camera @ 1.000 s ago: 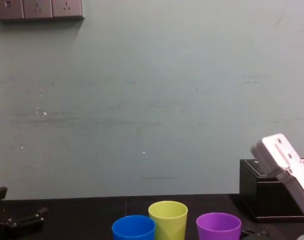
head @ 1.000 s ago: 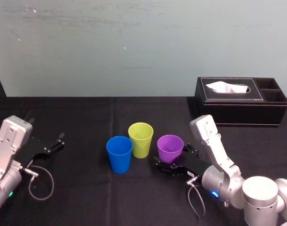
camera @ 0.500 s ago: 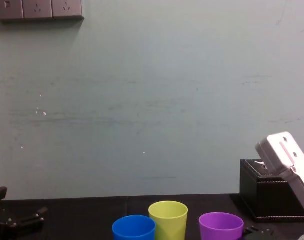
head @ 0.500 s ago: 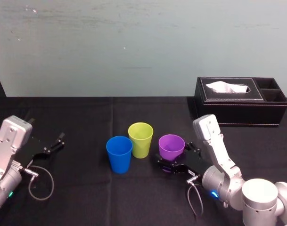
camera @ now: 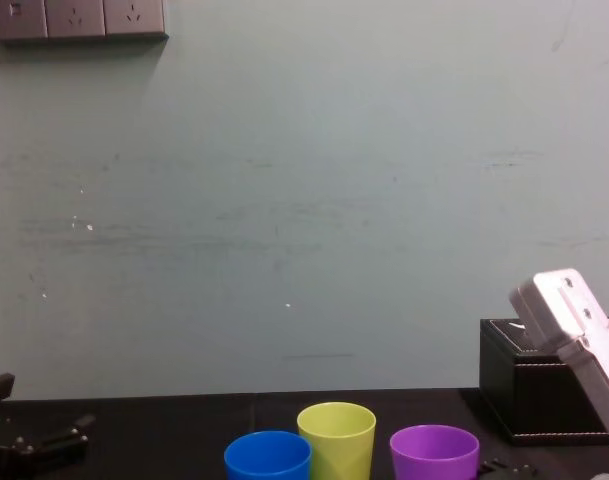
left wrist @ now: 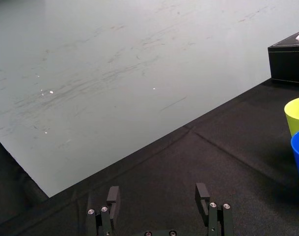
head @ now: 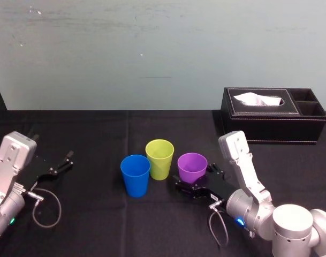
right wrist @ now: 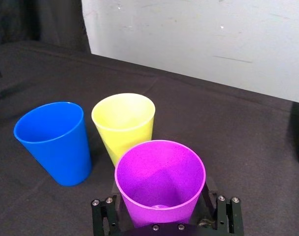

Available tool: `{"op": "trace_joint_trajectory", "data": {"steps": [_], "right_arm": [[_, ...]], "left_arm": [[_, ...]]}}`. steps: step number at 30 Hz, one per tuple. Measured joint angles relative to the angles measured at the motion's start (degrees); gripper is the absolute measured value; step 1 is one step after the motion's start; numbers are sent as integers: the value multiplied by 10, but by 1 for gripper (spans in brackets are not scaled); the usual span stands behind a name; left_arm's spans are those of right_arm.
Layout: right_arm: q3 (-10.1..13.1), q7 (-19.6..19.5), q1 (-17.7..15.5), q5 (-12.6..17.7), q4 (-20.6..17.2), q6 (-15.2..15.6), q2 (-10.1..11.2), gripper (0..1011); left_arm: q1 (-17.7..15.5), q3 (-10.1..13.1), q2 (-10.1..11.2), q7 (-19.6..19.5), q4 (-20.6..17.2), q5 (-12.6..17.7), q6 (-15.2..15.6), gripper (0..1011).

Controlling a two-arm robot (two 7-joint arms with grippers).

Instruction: Stack the three plastic cups sequentially using one hand.

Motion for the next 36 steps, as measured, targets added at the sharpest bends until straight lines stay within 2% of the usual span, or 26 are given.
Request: {"op": "trace_joint_trajectory", "data": {"steps": [25, 32, 36], "right_arm": [[0, 4, 1, 0, 4, -4, -4, 1004], [0, 3, 1, 0, 4, -3, -4, 888], [0, 3, 1, 0, 4, -3, -4, 765]], "left_arm": [[0, 0, 0, 0, 0, 0, 0, 1000], [0, 0, 0, 0, 0, 0, 0, 1000], [0, 0, 0, 0, 0, 0, 0, 1000]]}}
